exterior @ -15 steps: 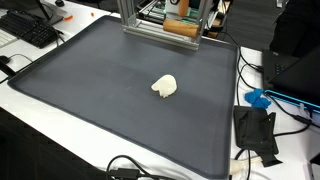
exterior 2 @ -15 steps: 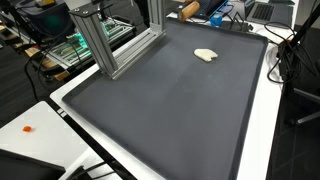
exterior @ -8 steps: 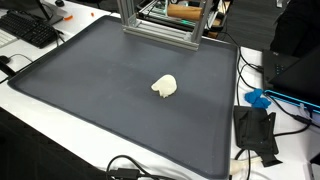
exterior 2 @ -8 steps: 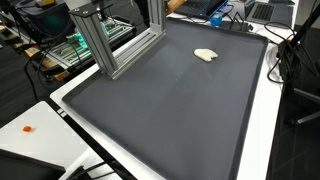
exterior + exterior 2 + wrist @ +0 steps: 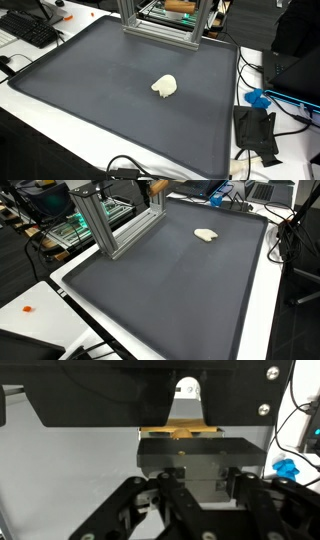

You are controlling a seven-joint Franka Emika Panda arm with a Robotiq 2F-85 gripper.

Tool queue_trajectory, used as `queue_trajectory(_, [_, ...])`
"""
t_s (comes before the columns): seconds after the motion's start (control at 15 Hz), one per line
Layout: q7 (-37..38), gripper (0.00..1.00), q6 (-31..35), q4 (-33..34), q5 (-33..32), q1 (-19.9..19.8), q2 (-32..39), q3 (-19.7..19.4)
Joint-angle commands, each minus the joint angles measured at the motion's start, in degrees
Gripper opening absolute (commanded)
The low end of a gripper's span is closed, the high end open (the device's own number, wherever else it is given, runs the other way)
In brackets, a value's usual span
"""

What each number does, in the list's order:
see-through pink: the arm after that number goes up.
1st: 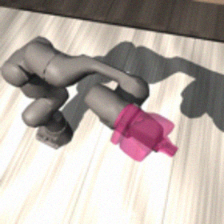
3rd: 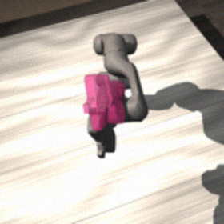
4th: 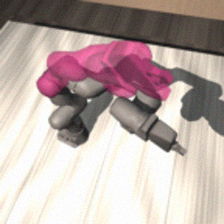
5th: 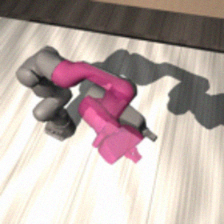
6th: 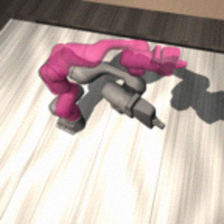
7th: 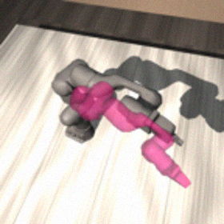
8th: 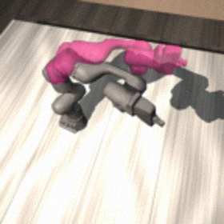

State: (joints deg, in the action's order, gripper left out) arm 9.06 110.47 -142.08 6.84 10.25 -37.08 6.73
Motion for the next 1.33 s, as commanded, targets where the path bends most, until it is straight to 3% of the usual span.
queue_trajectory(0.0, [-2.41, 0.22, -1.58, -3.35, 1.41, -0.49, -4.72, -0.57])
queue_trajectory(1.27, [-0.70, 0.22, -1.86, -9.26, 3.37, -0.46, -8.88, 1.73])
